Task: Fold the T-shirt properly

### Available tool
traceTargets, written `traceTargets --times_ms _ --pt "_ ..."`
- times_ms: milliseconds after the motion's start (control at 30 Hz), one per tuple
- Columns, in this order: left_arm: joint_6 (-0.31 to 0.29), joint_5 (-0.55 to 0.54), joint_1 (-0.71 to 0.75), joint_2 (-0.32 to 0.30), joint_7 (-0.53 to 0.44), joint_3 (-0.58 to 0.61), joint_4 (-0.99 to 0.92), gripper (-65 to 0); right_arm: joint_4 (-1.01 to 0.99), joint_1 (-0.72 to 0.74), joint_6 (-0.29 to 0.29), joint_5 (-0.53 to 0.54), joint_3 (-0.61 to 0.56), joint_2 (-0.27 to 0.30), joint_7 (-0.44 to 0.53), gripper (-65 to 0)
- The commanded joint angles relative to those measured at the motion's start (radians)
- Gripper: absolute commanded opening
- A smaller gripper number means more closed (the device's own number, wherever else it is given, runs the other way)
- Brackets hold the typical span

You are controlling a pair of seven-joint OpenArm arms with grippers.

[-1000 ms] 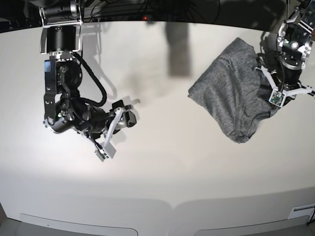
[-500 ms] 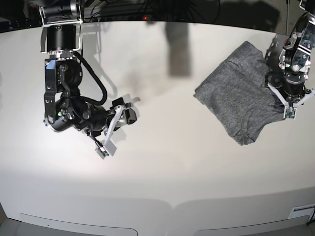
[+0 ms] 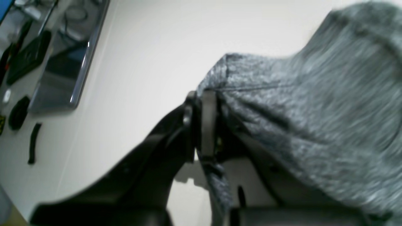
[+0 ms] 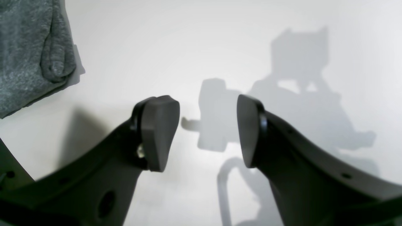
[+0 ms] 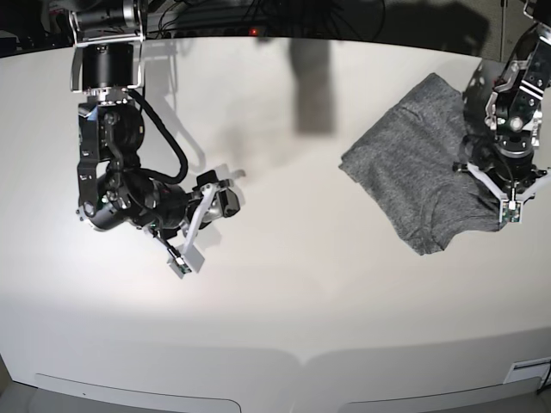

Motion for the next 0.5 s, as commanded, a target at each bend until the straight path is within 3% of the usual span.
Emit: traceTargets --times_ms 0,100,267,467 --pt "0.007 0.018 -0.027 -0.02 0.005 -0.01 0.017 -62.8 0.017 0.024 0.0 0.013 0.003 0.005 0.015 -31.0" --pt "-0.051 0.019 -0.054 -0.023 0.093 -0.01 0.016 -58.5 0.017 0.024 0.001 0.013 0.003 0.005 -0.001 -31.0" --pt "-0.074 0.019 -0.089 -0.04 0.17 -0.01 0.016 -41.0 0.017 0.024 0.0 0.039 0.003 0.005 -0.018 -31.0" --pt "-0.076 0.019 -0.121 -0.055 0.254 -0.01 0.017 -39.2 0.017 0.024 0.001 0.06 0.003 0.005 -0.036 -31.0"
